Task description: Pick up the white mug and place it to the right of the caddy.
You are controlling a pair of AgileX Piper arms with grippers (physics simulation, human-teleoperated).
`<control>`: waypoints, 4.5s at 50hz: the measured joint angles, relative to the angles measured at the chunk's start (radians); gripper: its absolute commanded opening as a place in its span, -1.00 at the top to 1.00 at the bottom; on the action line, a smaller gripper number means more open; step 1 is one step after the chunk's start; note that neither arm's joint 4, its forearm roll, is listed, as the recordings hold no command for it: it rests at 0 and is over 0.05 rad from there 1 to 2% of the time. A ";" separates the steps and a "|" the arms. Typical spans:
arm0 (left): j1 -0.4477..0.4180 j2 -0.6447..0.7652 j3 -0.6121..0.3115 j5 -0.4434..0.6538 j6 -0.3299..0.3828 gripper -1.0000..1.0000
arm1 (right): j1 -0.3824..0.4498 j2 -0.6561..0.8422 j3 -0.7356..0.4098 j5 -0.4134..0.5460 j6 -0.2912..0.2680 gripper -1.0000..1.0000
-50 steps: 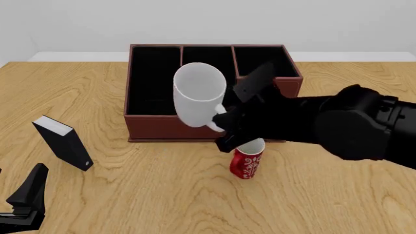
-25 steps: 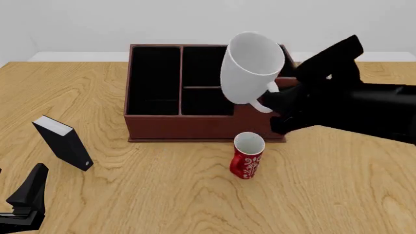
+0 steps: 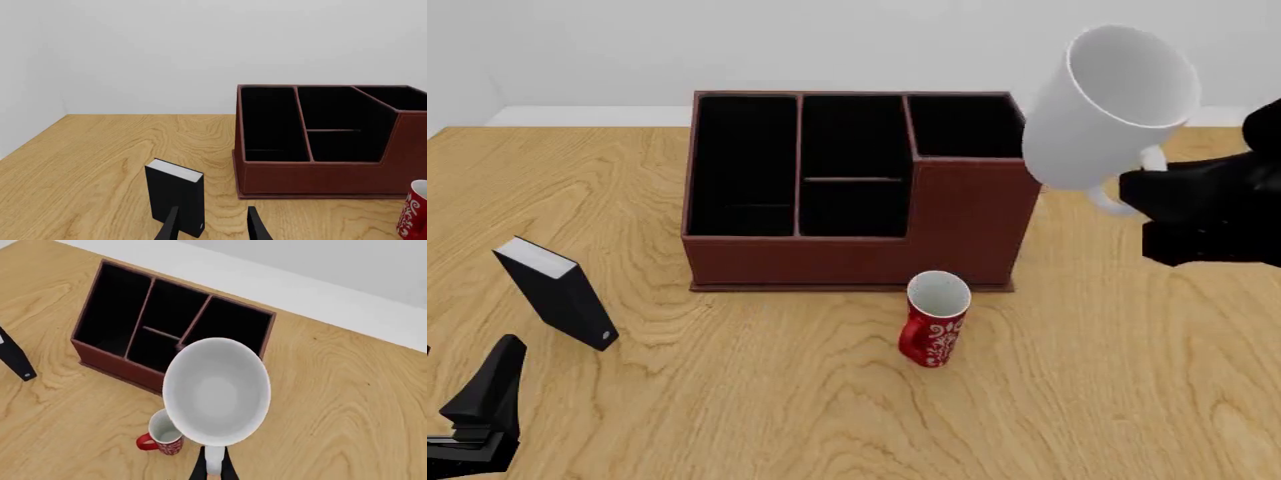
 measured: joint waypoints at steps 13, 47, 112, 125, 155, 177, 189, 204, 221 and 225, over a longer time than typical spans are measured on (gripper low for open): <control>0.000 0.000 0.000 0.000 0.000 -1.00 | -0.127 -0.061 -0.011 0.044 0.020 1.00; 0.000 0.000 0.000 0.000 0.000 -1.00 | -0.293 0.086 -0.056 -0.026 0.068 1.00; 0.000 0.000 0.000 0.000 0.000 -1.00 | -0.349 0.498 -0.063 -0.225 0.099 1.00; 0.000 0.000 0.000 0.000 0.000 -1.00 | -0.343 0.556 -0.063 -0.257 0.109 1.00; 0.000 0.000 0.000 0.000 0.000 -1.00 | -0.337 0.656 -0.055 -0.313 0.109 1.00; 0.000 0.000 0.000 0.000 0.000 -1.00 | -0.351 0.694 -0.029 -0.341 0.086 1.00; 0.000 0.000 0.000 0.000 0.000 -1.00 | -0.344 0.718 -0.013 -0.362 0.090 1.00; 0.000 0.000 0.000 0.000 0.000 -1.00 | -0.332 0.754 0.008 -0.393 0.096 1.00; 0.000 0.000 0.000 0.000 0.000 -1.00 | -0.325 0.786 0.010 -0.412 0.106 1.00; 0.000 0.000 0.000 0.000 0.000 -1.00 | -0.324 0.794 0.009 -0.416 0.110 1.00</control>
